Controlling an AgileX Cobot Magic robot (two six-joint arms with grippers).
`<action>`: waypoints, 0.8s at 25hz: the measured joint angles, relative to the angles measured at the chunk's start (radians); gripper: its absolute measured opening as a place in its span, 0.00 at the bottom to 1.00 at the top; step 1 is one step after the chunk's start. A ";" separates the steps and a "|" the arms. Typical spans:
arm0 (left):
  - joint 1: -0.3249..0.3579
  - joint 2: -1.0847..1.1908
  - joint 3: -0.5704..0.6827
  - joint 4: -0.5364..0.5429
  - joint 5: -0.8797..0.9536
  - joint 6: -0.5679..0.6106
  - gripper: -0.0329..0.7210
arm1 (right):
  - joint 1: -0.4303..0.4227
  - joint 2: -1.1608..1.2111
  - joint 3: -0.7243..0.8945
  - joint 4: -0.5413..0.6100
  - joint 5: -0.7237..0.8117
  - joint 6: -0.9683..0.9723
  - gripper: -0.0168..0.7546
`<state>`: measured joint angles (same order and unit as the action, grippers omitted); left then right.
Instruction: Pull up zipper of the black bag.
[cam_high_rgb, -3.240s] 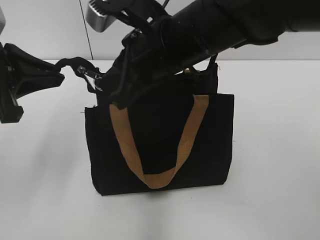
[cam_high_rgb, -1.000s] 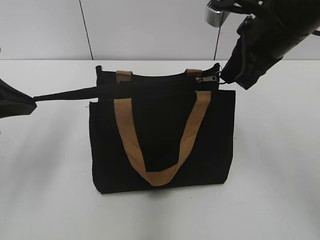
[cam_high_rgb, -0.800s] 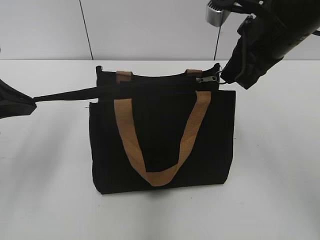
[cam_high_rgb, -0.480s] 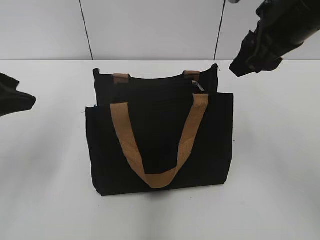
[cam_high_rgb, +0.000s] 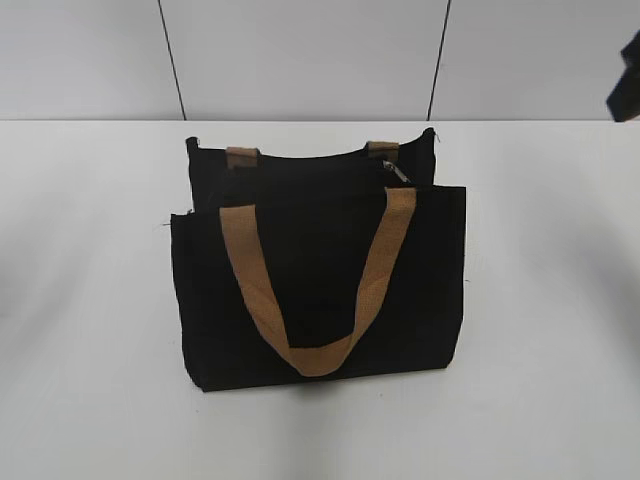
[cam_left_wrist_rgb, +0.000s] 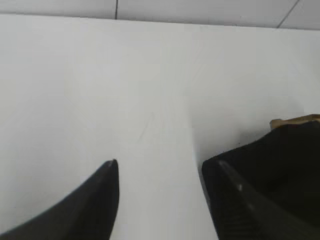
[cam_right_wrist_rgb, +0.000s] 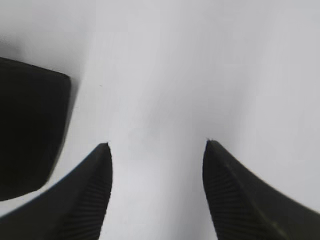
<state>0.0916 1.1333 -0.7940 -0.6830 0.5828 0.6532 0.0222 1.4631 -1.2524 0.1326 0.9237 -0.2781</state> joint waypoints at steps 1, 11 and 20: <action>0.024 -0.001 -0.015 0.047 0.038 -0.046 0.60 | -0.024 -0.015 0.000 -0.002 0.010 -0.006 0.61; 0.094 -0.141 0.010 0.369 0.249 -0.315 0.59 | -0.060 -0.320 0.069 0.094 0.117 -0.050 0.61; 0.094 -0.522 0.146 0.411 0.271 -0.317 0.57 | -0.060 -0.698 0.345 0.102 0.128 -0.051 0.61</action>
<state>0.1858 0.6111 -0.6482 -0.2716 0.8533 0.3358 -0.0373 0.7649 -0.9069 0.2343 1.0513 -0.3293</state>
